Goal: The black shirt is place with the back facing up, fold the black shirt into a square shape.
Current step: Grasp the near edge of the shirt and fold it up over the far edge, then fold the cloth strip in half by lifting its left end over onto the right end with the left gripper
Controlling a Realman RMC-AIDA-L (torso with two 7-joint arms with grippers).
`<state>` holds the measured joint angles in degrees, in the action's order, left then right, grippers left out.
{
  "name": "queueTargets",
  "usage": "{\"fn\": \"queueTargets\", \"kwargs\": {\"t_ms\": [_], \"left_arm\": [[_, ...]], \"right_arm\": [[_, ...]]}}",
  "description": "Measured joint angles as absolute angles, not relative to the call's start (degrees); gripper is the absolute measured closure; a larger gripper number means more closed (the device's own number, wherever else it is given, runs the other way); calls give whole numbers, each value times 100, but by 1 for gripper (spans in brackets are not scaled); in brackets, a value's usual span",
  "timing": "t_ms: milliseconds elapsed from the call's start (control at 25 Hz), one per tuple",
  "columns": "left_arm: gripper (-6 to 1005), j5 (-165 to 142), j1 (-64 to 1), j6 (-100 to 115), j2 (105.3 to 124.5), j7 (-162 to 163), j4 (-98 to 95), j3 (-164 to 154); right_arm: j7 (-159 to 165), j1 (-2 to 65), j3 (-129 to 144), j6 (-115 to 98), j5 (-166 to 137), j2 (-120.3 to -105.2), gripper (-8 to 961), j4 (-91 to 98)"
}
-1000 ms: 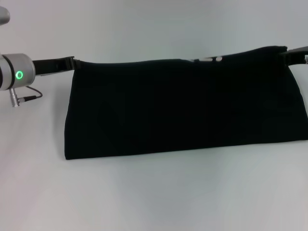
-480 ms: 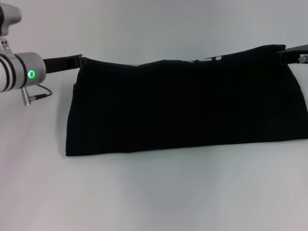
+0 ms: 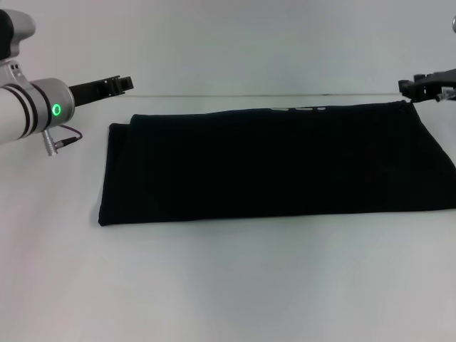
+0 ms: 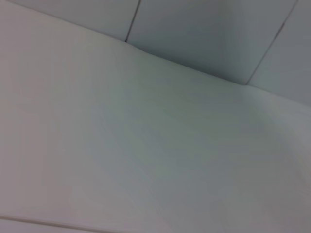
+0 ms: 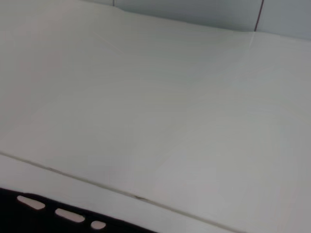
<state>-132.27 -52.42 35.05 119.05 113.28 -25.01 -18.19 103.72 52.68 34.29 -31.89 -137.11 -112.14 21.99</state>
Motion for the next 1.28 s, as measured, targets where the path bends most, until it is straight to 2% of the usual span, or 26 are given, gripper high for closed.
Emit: {"fn": "queueTargets", "kwargs": {"t_ms": [80,280,560,760,1040,1280], "left_arm": [[718,-13183,-5219,3415,11936,11315,-2518,-1818],[526,-13012,-5025,3714,11925,11338,-2705,-1815],[239,-12867,-4347,7017,11740,11701,-3384,-1772],[160,-12875,-3949,8265,11728,12406,-3696,-1762],[149,-13159,-3677,9134,11710,13267,-3803,-1769],[143,-13909,-3718,9064,11704,14314,-3733,-1816]], "right_arm": [[10361,5266,3434,-3123,-13714,-11232,727,2278],[10606,5214,3363,-3574,-13677,-11196,485,2611],[10838,4780,3353,-6027,-12943,-11118,345,3383],[10794,4433,3367,-7159,-12226,-11178,251,3506],[10400,4234,3382,-8076,-11885,-11285,156,3531],[10305,4300,3423,-8128,-11885,-11334,13,3541]]}}
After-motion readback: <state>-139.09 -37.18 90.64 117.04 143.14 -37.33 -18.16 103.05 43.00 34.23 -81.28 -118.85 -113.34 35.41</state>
